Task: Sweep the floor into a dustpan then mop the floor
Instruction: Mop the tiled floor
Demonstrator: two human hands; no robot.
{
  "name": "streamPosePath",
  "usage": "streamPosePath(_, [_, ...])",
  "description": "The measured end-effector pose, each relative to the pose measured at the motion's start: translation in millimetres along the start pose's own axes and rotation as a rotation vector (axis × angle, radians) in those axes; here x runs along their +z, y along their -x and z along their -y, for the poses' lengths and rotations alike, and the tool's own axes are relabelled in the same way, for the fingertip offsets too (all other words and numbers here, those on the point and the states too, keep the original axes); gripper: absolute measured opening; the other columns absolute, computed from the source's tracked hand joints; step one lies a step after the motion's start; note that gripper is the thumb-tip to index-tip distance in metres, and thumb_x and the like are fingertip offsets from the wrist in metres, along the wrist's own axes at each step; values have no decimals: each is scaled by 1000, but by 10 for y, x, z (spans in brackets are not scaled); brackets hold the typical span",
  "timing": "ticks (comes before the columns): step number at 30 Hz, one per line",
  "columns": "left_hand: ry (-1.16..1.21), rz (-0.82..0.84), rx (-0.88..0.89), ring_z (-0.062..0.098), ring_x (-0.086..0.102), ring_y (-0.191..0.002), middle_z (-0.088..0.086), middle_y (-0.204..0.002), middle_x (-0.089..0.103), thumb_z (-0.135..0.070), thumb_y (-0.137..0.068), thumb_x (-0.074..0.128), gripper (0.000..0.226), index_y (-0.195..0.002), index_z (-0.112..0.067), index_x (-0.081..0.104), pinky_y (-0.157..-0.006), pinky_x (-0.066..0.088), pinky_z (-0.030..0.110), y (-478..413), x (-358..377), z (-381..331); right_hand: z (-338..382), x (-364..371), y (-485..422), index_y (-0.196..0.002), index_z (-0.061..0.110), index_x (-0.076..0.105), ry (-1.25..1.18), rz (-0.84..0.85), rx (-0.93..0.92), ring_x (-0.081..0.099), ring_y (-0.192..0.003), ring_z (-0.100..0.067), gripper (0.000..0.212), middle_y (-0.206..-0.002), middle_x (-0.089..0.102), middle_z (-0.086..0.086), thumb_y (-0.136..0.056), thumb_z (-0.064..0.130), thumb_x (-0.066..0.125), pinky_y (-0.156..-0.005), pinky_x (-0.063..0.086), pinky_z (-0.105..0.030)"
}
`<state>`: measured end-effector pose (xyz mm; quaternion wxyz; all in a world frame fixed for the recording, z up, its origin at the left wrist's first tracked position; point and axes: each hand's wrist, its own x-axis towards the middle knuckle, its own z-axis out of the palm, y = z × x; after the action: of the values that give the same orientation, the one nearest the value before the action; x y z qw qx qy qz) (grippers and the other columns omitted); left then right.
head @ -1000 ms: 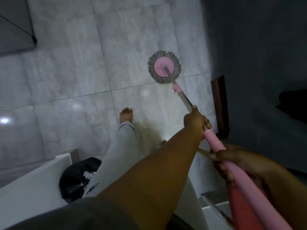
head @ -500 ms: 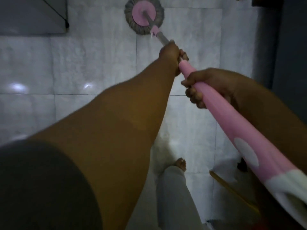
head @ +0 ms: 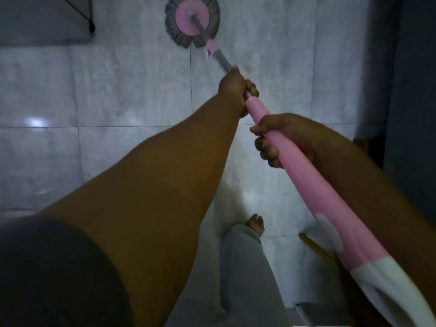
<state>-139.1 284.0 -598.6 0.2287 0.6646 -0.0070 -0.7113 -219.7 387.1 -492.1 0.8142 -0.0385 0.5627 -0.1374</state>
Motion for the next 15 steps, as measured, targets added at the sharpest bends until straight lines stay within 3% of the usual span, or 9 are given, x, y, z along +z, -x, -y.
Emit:
streamPosePath(3, [-29, 60, 24, 12, 34, -22, -2, -32, 35, -39, -106, 39, 46, -68, -13, 37, -34, 31, 10, 308, -91, 574, -626, -143, 376, -82, 10, 54, -63, -3, 27, 47, -38, -11, 11, -54, 52, -2, -87, 19, 59, -38, 41, -20])
streamPosePath(7, [-48, 73, -80, 11, 34, -24, -2, -34, 37, -40, -105, 40, 46, -68, -13, 38, -34, 31, 11, 1038, -163, 1685, -1666, -309, 1175, -72, 9, 56, -160, -17, 75, 48, -39, -13, 14, -56, 51, -5, -80, 18, 63, -38, 43, -21])
streamPosePath(10, [-73, 92, -150, 12, 34, -24, -1, -35, 36, -42, -104, 42, 45, -70, -13, 38, -33, 32, 12, 1472, -219, 2411, -2359, -383, 1632, -82, 9, 57, -316, -9, 82, 53, -43, -13, 11, -61, 55, -5, -78, 16, 65, -41, 47, -22])
streamPosePath(13, [-37, 124, -257, 11, 34, -27, -1, -38, 37, -44, -102, 48, 40, -78, -13, 42, -34, 33, 12, 1826, -215, 2937, -2840, -494, 2023, -98, 5, 62, -611, 13, 88, 59, -50, -15, 36, -70, 61, -8, -70, 16, 81, -42, 51, -24])
streamPosePath(15, [-30, 129, -268, 10, 35, -28, -2, -39, 38, -45, -101, 49, 38, -82, -13, 44, -35, 34, 13, 1903, -152, 3038, -2886, -560, 2101, -97, 3, 66, -732, 98, 76, 54, -41, -13, 48, -65, 59, -7, -61, 24, 91, -36, 48, -24])
